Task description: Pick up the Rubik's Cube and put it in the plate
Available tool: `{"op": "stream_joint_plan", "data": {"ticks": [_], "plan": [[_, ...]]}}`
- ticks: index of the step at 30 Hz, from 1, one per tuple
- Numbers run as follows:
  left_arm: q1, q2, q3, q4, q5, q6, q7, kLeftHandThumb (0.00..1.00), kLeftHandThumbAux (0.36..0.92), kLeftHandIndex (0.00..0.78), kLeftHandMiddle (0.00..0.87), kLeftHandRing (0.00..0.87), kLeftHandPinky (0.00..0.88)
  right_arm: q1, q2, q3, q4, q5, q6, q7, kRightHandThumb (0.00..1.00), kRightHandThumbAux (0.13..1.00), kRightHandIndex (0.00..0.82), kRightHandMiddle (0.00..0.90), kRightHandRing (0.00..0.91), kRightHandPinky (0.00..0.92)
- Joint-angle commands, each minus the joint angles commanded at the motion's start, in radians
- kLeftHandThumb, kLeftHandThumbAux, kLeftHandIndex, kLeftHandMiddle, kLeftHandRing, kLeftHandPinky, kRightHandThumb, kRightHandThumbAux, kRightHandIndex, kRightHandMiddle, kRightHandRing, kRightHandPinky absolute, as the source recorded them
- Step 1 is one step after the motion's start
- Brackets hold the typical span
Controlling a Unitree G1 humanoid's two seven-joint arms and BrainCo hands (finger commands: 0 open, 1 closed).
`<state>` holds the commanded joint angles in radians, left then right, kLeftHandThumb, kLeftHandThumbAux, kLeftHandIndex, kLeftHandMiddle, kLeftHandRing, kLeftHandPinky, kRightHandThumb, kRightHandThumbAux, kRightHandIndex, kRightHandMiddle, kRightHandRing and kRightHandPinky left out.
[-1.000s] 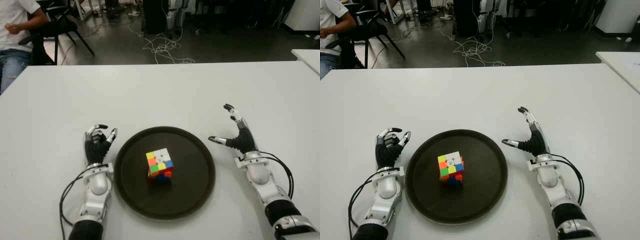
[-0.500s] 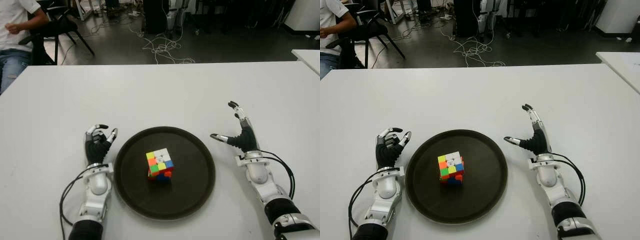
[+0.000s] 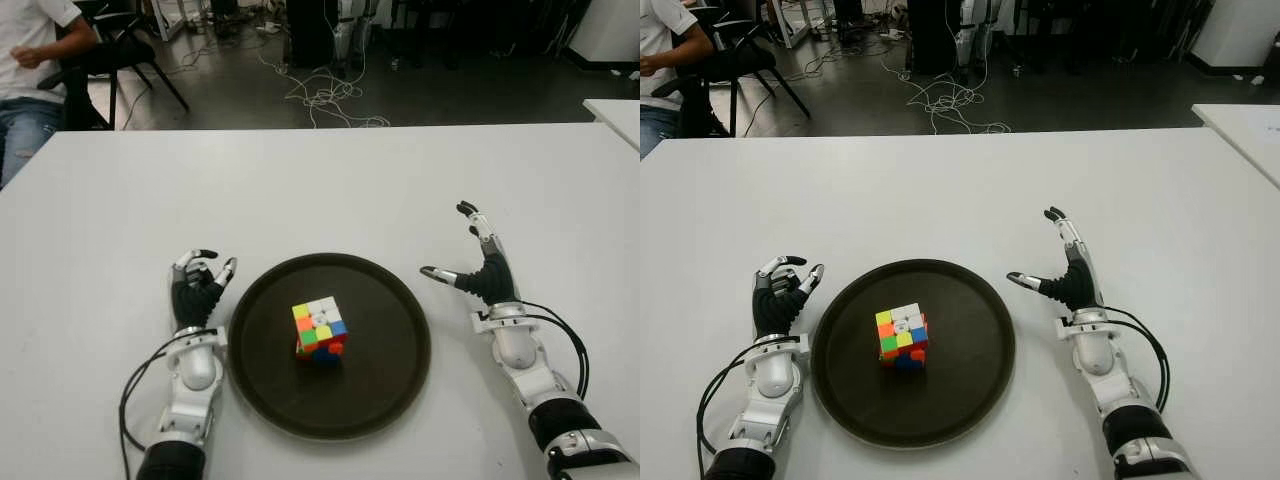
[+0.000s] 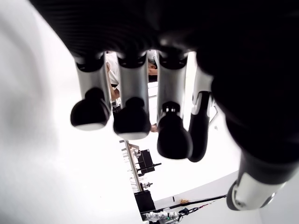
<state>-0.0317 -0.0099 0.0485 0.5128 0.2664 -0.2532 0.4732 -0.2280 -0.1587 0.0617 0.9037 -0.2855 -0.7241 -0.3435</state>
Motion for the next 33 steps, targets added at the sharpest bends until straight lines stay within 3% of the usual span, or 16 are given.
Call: {"op": "stream_joint_plan", "data": {"ticks": [3,9,12,16,21,26,33], "plan": [[0.002,0.003,-0.003,-0.006,0.004,0.012,0.001,0.720,0.698,0.445,0.817,0.831,0.829,-0.012,0.005,-0.011,0.074,0.001,0.008,-0.035,0.000,0.758,0.133,0.181,0.198,0.219],[0.005,0.009,-0.003,-0.017,0.003,0.014,0.003,0.720,0.697,0.446,0.821,0.835,0.837,-0.018,0.017,-0.027,0.080,0.013,0.041,-0.067,0.000,0.775,0.324,0.377,0.395,0.396],[0.008,0.008,0.000,-0.022,-0.002,0.014,0.002,0.720,0.697,0.446,0.822,0.837,0.841,-0.015,0.025,-0.037,0.074,0.022,0.077,-0.080,0.082,0.787,0.454,0.512,0.537,0.554],[0.008,0.007,0.005,-0.019,-0.016,0.016,-0.007,0.721,0.696,0.445,0.820,0.837,0.836,0.002,0.041,-0.049,0.046,0.040,0.130,-0.083,0.201,0.793,0.560,0.670,0.688,0.699],[0.008,0.004,0.010,-0.023,-0.018,0.032,-0.002,0.721,0.696,0.446,0.819,0.835,0.841,0.061,0.071,-0.045,-0.070,0.044,0.204,-0.090,0.279,0.796,0.624,0.755,0.774,0.778],[0.008,-0.011,0.026,-0.028,-0.031,0.044,0.016,0.722,0.695,0.446,0.818,0.838,0.852,0.134,0.109,-0.043,-0.241,0.052,0.308,-0.080,0.293,0.803,0.647,0.779,0.803,0.801],[0.008,-0.020,0.036,-0.024,-0.045,0.031,0.021,0.722,0.695,0.445,0.821,0.846,0.863,0.162,0.144,-0.070,-0.348,0.098,0.415,-0.051,0.312,0.808,0.672,0.796,0.817,0.821]]}}
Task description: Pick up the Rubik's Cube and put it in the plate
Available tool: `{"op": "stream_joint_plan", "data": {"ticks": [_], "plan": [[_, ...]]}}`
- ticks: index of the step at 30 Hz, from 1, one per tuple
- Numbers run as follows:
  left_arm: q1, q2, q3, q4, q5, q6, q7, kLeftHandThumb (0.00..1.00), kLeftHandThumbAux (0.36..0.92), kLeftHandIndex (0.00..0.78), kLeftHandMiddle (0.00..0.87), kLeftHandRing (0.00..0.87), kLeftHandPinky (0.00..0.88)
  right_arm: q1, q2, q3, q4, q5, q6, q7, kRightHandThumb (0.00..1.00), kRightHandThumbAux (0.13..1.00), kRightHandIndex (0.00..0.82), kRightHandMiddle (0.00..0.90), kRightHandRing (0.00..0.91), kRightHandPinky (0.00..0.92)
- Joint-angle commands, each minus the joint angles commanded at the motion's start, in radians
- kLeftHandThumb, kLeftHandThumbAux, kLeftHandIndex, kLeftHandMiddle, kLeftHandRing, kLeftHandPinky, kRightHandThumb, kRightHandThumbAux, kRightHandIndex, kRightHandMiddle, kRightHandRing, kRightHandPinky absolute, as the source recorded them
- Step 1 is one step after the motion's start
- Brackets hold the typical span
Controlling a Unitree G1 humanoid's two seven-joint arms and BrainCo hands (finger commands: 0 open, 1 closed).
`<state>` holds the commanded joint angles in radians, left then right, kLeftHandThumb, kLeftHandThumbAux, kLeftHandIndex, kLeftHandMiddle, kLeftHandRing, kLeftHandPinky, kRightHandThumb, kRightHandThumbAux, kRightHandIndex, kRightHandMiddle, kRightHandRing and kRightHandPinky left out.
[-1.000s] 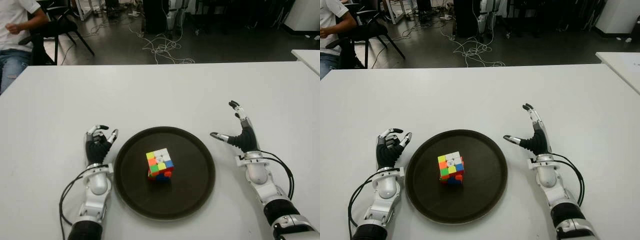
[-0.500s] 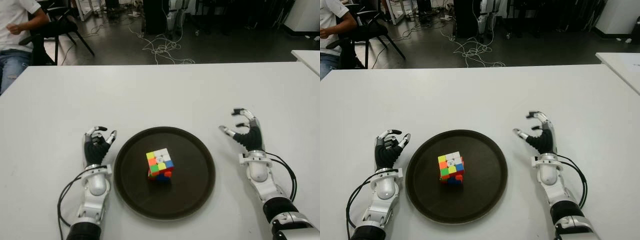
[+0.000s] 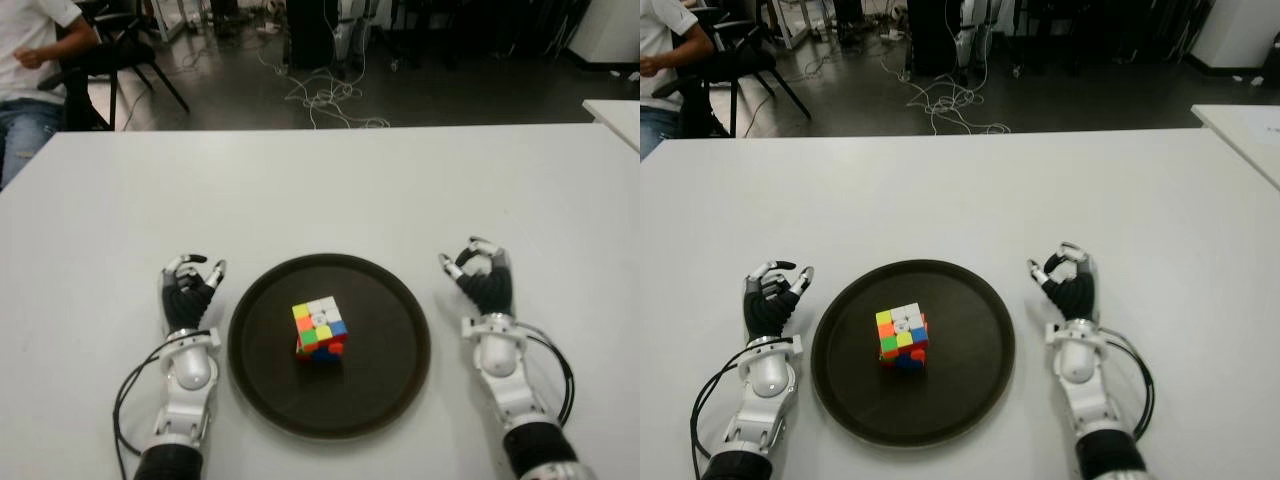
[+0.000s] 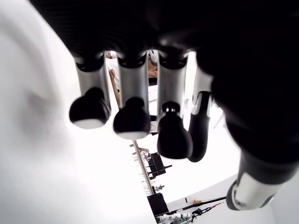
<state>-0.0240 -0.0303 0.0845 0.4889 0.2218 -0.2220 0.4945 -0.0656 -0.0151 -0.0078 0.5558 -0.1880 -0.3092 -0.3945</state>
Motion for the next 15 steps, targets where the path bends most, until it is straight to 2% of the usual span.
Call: {"op": "stream_joint_plan", "data": {"ticks": [8,15], "plan": [[-0.002,-0.004,0.002,0.001,-0.003,-0.012,-0.006,0.722,0.695,0.444,0.824,0.849,0.868,0.014,0.034,-0.029,-0.070,0.049,0.062,0.025,0.316,0.810,0.668,0.794,0.819,0.824],[-0.001,-0.005,0.000,-0.002,0.003,-0.010,0.001,0.721,0.695,0.444,0.824,0.849,0.871,0.019,0.048,-0.044,-0.088,0.078,0.062,0.051,0.316,0.814,0.660,0.789,0.817,0.821]]}}
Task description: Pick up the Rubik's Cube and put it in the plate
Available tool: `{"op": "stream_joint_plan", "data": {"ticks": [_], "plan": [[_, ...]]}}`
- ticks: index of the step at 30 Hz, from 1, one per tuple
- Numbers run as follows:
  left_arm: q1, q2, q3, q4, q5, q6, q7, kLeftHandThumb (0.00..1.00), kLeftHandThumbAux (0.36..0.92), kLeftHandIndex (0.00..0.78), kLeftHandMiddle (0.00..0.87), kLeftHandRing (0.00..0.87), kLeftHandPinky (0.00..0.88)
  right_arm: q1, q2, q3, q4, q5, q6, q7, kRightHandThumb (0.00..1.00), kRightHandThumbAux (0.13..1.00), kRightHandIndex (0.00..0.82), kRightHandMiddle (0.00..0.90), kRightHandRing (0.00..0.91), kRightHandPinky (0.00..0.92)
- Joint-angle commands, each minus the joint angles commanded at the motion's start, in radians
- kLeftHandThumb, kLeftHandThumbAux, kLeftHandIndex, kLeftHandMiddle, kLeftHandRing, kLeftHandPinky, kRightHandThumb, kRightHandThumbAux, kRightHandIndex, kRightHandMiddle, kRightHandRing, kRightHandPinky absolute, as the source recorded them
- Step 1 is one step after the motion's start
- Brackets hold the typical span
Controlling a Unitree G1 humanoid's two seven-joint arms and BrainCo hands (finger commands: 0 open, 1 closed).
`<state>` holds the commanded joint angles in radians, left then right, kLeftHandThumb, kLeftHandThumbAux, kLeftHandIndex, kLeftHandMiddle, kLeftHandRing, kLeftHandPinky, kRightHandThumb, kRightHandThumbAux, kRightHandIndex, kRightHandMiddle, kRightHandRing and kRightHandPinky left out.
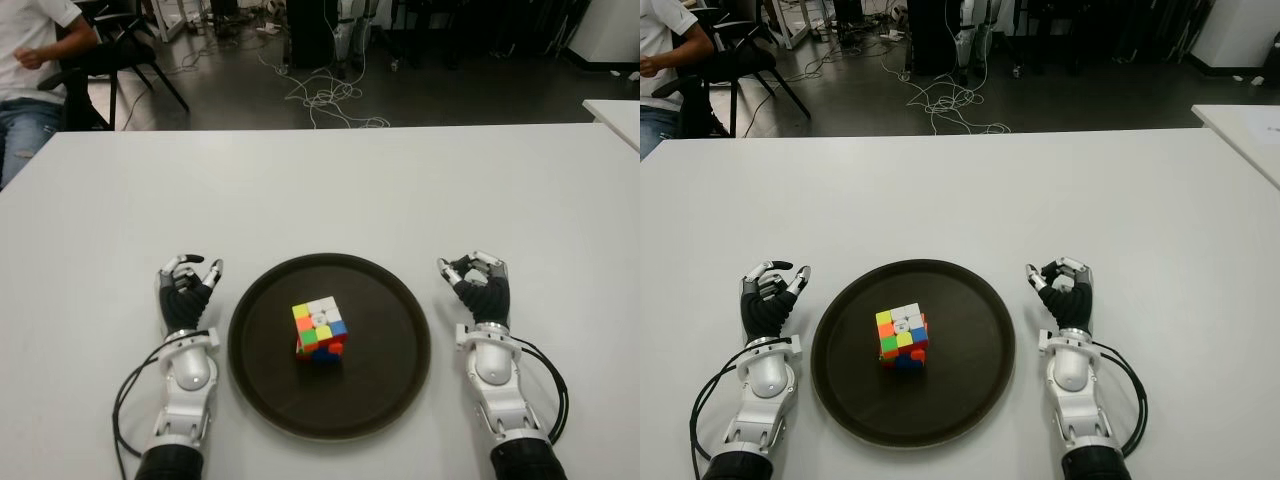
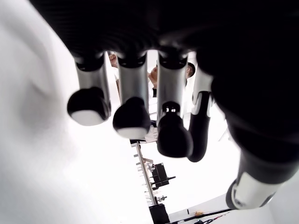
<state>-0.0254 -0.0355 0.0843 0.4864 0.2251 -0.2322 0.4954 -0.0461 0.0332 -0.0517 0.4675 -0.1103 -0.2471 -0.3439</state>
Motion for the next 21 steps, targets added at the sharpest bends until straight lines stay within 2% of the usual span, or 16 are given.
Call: {"op": "stream_joint_plan", "data": {"ticks": [7,21], "plan": [[0.000,0.001,-0.002,-0.009,0.004,0.012,0.000,0.719,0.697,0.445,0.831,0.851,0.872,0.003,0.007,-0.004,-0.006,-0.001,0.003,0.008,0.287,0.817,0.661,0.791,0.819,0.820],[-0.006,0.004,-0.001,0.013,0.014,-0.002,0.013,0.720,0.697,0.445,0.821,0.845,0.857,0.024,0.017,0.001,-0.049,-0.005,0.023,0.029,0.289,0.821,0.655,0.789,0.814,0.814]]}}
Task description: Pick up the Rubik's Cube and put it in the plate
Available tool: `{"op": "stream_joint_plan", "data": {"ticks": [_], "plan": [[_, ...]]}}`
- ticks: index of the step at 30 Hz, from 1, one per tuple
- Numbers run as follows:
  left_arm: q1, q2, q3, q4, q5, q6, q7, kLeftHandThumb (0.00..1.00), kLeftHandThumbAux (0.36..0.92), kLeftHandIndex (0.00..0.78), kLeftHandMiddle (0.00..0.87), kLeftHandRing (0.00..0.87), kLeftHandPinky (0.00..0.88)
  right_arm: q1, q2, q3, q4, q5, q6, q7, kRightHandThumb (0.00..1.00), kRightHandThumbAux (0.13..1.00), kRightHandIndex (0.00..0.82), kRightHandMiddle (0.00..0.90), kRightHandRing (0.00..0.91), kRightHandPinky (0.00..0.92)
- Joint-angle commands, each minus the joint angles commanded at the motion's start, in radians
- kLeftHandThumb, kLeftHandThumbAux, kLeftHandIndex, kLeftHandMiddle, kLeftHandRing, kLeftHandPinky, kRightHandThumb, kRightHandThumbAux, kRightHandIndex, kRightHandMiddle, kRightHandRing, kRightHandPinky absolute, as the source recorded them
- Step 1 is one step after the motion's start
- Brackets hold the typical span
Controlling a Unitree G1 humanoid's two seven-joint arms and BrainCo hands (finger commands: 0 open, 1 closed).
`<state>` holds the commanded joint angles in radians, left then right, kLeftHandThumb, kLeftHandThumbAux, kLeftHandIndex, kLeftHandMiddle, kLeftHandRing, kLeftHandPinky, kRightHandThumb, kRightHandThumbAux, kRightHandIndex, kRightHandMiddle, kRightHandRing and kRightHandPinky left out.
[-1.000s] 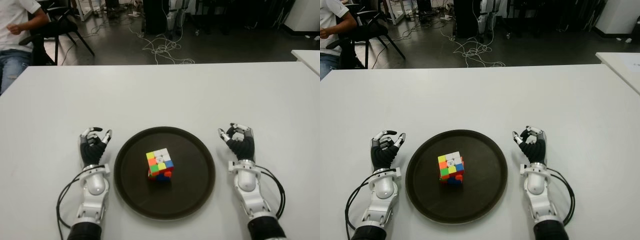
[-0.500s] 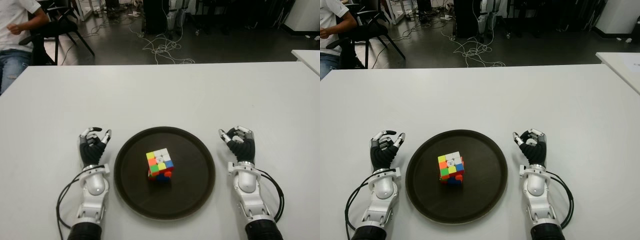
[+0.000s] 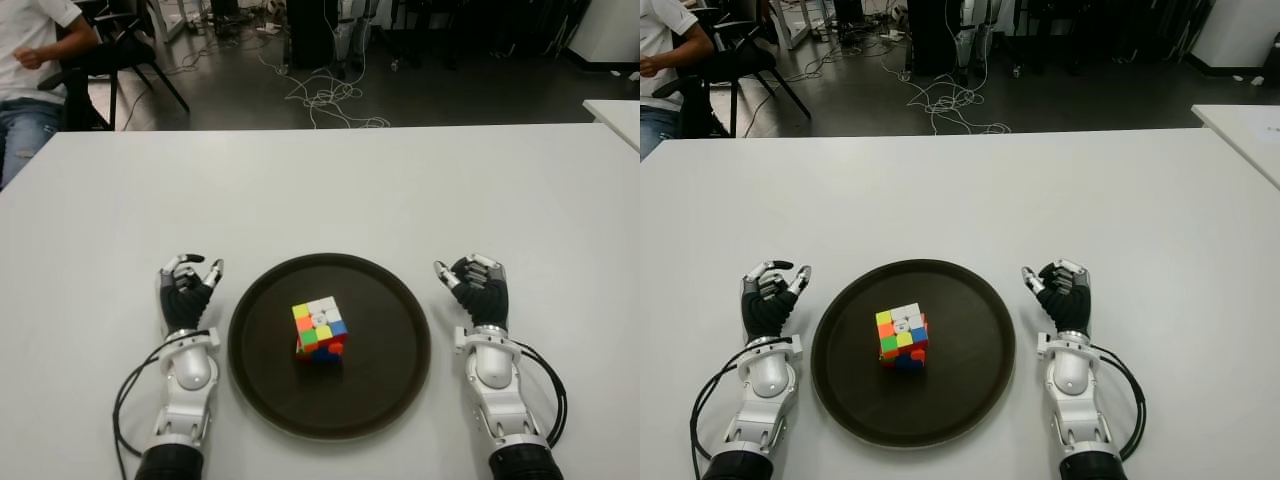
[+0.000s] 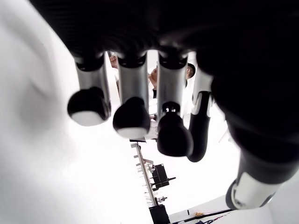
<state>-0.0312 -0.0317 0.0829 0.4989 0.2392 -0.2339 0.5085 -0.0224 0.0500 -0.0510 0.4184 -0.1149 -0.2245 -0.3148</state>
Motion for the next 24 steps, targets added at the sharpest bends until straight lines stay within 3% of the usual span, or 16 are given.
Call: {"op": "stream_joint_plan", "data": {"ticks": [17,24], "plan": [[0.009,0.013,-0.004,-0.002,0.000,0.006,-0.037,0.720,0.697,0.445,0.826,0.845,0.850,-0.001,0.007,-0.001,-0.001,-0.007,0.012,-0.007,0.282,0.822,0.661,0.788,0.815,0.815],[0.011,0.017,-0.009,-0.005,0.006,0.004,-0.038,0.720,0.697,0.446,0.829,0.846,0.856,-0.009,0.009,-0.003,0.024,-0.010,-0.023,-0.017,0.272,0.822,0.656,0.785,0.812,0.813]]}}
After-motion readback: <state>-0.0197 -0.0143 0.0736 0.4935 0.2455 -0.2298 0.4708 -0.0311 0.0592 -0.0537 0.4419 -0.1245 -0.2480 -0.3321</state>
